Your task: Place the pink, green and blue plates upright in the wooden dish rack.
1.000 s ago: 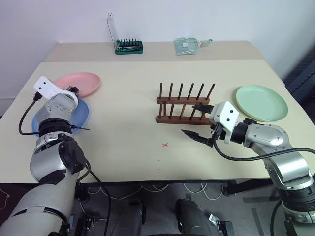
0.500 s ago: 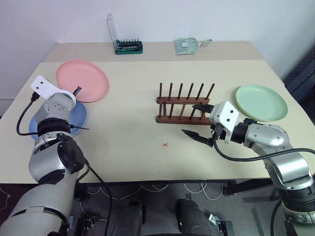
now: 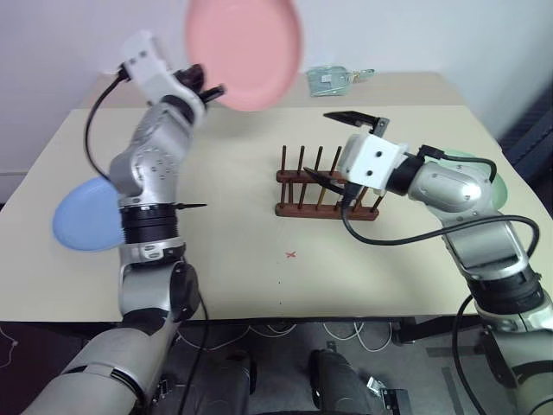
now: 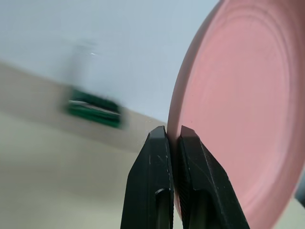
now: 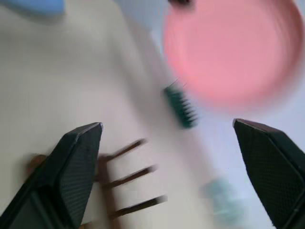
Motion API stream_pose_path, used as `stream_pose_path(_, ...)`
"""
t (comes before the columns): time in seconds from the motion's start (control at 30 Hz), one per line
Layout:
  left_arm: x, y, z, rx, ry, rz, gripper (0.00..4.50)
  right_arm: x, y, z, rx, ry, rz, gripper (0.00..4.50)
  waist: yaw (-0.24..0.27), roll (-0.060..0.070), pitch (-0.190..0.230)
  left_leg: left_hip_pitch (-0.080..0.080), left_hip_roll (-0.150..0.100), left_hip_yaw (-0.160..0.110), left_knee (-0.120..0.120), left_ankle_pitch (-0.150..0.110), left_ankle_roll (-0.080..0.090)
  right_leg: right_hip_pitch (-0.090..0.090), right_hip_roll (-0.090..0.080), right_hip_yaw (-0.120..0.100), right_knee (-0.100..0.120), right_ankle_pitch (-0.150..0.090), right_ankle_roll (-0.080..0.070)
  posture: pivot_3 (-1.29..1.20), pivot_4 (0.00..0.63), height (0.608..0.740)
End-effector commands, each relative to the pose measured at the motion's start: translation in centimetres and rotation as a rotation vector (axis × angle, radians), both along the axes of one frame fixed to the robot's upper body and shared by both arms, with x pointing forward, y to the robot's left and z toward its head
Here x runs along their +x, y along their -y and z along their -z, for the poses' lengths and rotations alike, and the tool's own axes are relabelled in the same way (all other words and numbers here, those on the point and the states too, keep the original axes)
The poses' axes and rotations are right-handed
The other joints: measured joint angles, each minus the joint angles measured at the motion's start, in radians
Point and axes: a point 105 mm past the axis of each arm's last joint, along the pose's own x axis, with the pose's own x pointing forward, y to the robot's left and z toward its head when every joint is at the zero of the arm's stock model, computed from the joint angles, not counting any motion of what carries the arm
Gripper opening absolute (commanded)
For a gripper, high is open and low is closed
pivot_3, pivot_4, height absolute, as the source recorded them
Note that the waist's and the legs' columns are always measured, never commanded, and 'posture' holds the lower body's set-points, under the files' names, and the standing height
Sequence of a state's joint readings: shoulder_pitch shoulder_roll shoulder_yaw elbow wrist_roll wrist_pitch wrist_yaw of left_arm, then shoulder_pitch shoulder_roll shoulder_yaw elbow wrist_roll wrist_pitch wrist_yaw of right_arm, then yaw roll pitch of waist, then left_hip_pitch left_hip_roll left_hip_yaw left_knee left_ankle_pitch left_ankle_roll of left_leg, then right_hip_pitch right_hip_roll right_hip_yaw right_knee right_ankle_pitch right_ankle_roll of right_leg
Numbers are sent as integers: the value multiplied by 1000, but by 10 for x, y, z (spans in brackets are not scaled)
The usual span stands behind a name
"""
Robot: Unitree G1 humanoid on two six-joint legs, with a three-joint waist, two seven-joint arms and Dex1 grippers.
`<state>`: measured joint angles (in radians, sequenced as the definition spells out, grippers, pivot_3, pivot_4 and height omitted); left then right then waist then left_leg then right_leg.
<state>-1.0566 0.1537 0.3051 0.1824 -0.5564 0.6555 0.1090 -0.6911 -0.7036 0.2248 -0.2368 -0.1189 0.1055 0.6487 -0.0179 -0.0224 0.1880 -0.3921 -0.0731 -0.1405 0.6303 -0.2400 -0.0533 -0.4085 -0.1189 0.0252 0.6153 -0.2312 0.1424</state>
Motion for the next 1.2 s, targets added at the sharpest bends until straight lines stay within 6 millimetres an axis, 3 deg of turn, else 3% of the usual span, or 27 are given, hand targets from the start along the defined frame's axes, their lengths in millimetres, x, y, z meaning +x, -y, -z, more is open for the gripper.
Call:
stream_pose_path(0.03,-15,21,-18,4,41,58,60,7,-6,-5,-86,143,14,4500,-4,0,0,0,0,0,0,0,0,0,0,0,0,0,0,0,150,740)
stream_pose_path(0.47,-47,80,-5,86,-25,328,60,37,9,-3,-242,320,160,4500,5,0,0,0,0,0,0,0,-1,-1,0,1,0,0,0,0,150,740)
stream_pose_path(0.63,-51,85,2,99,-55,344,60,41,12,-1,-261,323,185,4500,3,0,0,0,0,0,0,1,-1,-1,0,1,0,0,0,0,150,740)
stream_pose_path(0.77,-50,83,3,96,-64,336,0,41,13,-1,-265,321,185,3181,1,1,0,0,0,0,-1,1,-1,-1,1,1,0,0,0,0,150,740)
stream_pose_path(0.97,-49,83,2,70,-71,340,0,41,13,2,-281,321,185,158,4,0,0,0,0,0,0,1,-1,-1,1,1,0,0,0,0,150,740)
stream_pose_path(1.1,-49,76,-8,-63,-36,346,0,41,14,0,-286,344,194,25,5,0,0,0,0,0,0,1,-1,0,0,1,0,0,0,0,150,740)
stream_pose_path(1.13,-49,71,-16,-141,-8,339,691,40,14,0,-286,347,195,0,6,0,0,0,0,0,0,1,-1,0,0,1,0,0,0,0,150,740)
stream_pose_path(1.2,-44,49,-29,-249,48,264,1515,40,16,-1,-282,351,198,0,6,0,1,0,0,0,0,1,-1,0,0,1,-1,0,0,0,150,740)
